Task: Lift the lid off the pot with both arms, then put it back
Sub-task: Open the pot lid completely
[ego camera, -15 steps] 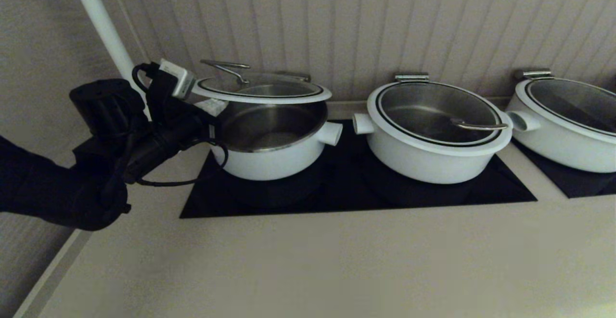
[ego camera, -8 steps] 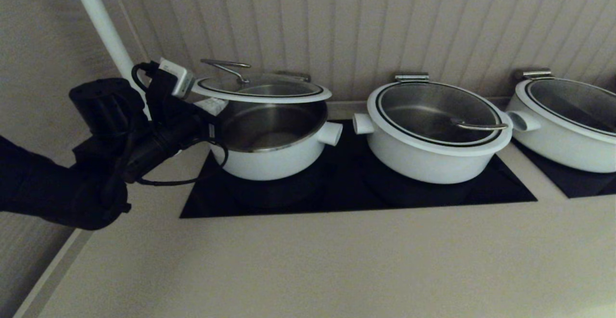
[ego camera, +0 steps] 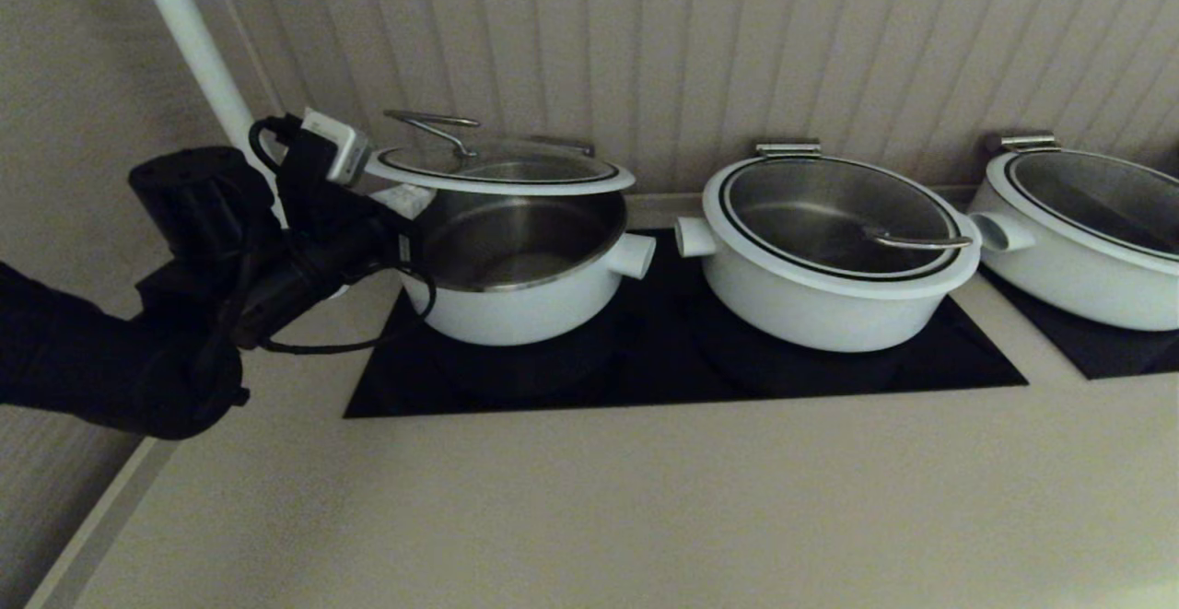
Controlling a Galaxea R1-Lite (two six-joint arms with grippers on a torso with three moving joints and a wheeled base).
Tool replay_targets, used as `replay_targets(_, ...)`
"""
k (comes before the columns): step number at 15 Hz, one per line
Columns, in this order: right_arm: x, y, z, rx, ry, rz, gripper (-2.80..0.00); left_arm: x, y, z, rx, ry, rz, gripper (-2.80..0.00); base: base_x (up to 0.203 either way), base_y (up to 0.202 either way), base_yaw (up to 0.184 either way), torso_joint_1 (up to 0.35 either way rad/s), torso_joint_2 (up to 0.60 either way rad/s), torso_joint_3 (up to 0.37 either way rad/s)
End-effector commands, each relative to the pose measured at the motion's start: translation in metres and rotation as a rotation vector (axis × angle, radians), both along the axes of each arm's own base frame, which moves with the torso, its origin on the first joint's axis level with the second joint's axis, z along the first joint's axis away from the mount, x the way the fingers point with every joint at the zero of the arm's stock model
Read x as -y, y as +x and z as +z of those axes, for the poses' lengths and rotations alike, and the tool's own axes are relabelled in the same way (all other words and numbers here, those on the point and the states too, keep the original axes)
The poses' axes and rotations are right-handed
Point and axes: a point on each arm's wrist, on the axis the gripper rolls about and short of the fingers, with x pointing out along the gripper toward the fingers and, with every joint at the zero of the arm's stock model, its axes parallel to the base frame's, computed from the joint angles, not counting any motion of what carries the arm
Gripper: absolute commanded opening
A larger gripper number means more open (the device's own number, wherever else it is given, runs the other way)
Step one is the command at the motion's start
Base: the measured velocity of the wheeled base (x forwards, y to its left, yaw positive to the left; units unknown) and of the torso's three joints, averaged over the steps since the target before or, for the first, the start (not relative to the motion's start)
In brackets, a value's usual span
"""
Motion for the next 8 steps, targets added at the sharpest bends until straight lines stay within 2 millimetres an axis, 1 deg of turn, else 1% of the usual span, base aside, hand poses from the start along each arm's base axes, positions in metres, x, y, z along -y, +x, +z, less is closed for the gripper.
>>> replay_targets(1,0.000,0.000,0.000,-0.001,-0.001,0.001,-2.80,0.000,0.001,0.007,0.031,-0.005,-0.001,-2.80,0.000,0.000,0.000,0.000,0.00,0.000)
replay_targets(4,0.000,0.000,0.000,-0.001,-0.001,0.001,-2.80,0.002,0.005,0.016,0.065,-0.013,-0.004,-2.80,0.000,0.000,0.000,0.000,0.00,0.000)
replay_targets(8,0.000,0.000,0.000,-0.001,-0.001,0.001,-2.80,0.002,0.006,0.019,0.077,-0.012,-0.005,-2.80,0.000,0.000,0.000,0.000,0.00,0.000)
